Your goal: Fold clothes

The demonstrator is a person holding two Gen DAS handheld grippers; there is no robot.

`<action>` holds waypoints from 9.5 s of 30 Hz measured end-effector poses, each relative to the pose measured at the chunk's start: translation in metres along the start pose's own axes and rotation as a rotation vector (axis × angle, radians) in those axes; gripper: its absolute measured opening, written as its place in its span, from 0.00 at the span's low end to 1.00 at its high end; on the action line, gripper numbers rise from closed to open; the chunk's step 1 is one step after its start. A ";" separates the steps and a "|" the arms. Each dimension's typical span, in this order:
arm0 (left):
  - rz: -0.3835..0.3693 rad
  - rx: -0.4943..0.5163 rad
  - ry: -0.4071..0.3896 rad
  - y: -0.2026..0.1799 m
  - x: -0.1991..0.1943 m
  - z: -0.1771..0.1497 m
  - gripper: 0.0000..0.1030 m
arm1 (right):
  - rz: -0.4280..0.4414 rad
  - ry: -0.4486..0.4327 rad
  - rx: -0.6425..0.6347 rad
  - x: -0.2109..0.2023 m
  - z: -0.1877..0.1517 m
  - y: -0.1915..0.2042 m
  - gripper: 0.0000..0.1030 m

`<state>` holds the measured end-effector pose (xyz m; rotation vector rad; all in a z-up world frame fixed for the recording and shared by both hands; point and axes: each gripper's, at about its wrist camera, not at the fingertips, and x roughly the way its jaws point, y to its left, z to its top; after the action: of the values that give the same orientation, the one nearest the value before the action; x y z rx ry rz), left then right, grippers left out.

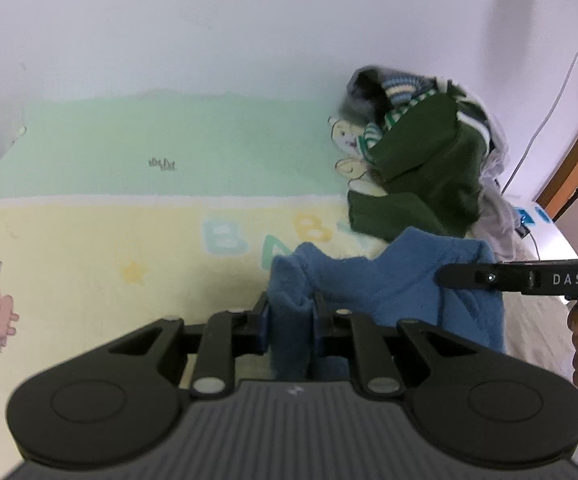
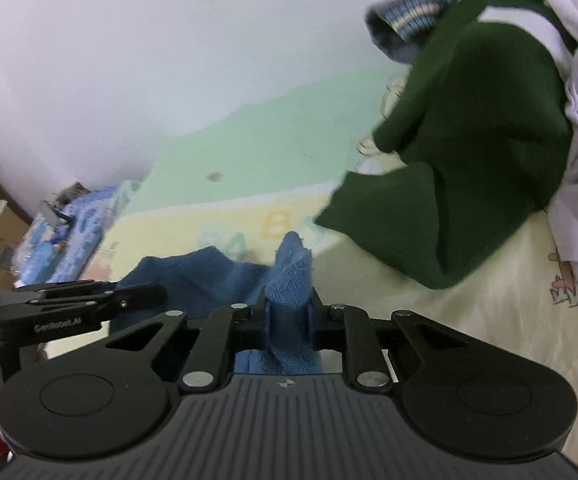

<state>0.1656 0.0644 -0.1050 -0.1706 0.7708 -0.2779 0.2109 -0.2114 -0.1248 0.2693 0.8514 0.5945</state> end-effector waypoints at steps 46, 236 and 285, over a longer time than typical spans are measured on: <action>-0.061 0.238 -0.032 -0.059 -0.144 -0.114 0.17 | 0.051 0.032 -0.286 -0.133 -0.118 0.067 0.18; -0.019 0.360 -0.089 -0.108 -0.138 -0.146 0.76 | -0.261 -0.261 -0.270 -0.156 -0.222 0.105 0.24; 0.269 0.073 -0.178 -0.081 -0.090 -0.147 0.86 | -0.380 -0.247 -0.264 -0.097 -0.197 0.074 0.26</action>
<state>-0.0141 0.0081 -0.1288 -0.0211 0.5981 -0.0345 -0.0188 -0.2112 -0.1564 -0.0607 0.5577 0.3037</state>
